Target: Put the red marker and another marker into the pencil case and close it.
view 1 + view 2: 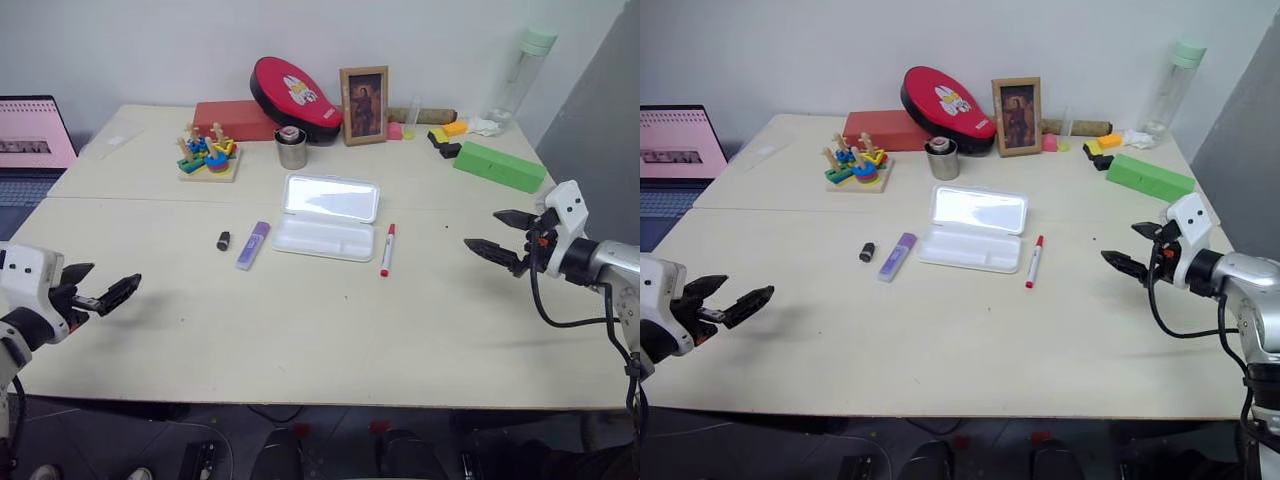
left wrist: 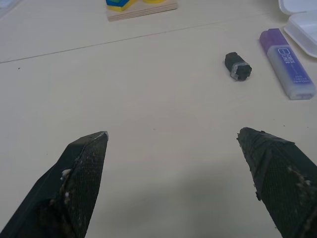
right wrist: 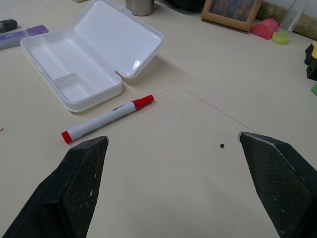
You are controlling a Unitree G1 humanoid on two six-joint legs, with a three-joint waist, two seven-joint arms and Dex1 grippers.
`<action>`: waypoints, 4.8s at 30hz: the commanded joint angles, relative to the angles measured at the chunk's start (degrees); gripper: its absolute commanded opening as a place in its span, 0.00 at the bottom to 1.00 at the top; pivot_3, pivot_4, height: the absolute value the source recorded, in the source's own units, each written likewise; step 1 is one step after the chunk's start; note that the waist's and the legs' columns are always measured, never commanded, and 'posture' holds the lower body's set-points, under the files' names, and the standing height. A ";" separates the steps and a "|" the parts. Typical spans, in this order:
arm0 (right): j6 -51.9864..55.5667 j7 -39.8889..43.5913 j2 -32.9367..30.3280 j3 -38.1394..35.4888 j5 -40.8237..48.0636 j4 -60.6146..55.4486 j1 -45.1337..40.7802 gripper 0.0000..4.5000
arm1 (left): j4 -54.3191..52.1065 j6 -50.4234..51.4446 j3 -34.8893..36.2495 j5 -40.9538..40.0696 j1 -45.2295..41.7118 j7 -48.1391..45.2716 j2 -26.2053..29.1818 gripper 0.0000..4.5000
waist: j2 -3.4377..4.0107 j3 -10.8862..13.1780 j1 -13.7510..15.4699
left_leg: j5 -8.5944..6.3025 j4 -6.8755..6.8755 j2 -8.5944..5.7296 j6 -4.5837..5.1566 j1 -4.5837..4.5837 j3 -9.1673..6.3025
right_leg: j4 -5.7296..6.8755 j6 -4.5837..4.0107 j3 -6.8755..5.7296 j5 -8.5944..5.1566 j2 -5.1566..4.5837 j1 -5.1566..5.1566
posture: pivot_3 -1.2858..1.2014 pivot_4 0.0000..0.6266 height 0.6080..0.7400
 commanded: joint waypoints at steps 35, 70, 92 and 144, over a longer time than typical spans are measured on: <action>0.15 3.24 0.70 3.10 -0.65 -0.50 -3.62 0.99 | -1.73 -5.73 0.37 -1.74 -1.13 -2.59 -2.61 1.00 | 0.03 0.02 -0.04 | 0.00 0.00 0.00 0.00 0.01 0.02 | 0.01 0.00 0.00 0.00 0.00 -0.01 | 0.52 0.24 1.00; -15.02 14.51 30.79 35.34 -27.08 42.72 -36.91 0.95 | -24.15 2.70 -12.04 -15.24 -6.29 -7.15 -7.60 1.00 | 0.00 0.00 -1.21 | 0.01 0.01 0.01 -0.01 -0.11 -0.01 | 0.14 -0.02 -0.03 0.02 0.01 -0.19 | 0.52 0.24 1.00; -25.70 11.78 35.48 31.81 -32.03 56.73 -42.53 0.01 | -27.26 3.10 -8.40 -16.26 -3.04 -3.65 -7.97 1.00 | 0.15 0.09 -1.35 | 0.01 0.00 0.01 -0.01 -0.08 -0.01 | 0.19 -0.02 -0.03 0.02 0.02 -0.21 | 0.52 0.24 1.00; 11.35 -6.87 28.72 12.05 -26.29 15.56 -26.81 1.00 | -25.42 3.72 -11.85 -15.36 -5.87 -7.24 -5.36 1.00 | -0.02 0.01 -0.55 | 0.01 0.02 0.00 -0.02 -0.14 -0.03 | 0.14 -0.01 -0.03 0.03 0.01 -0.24 | 0.52 0.24 1.00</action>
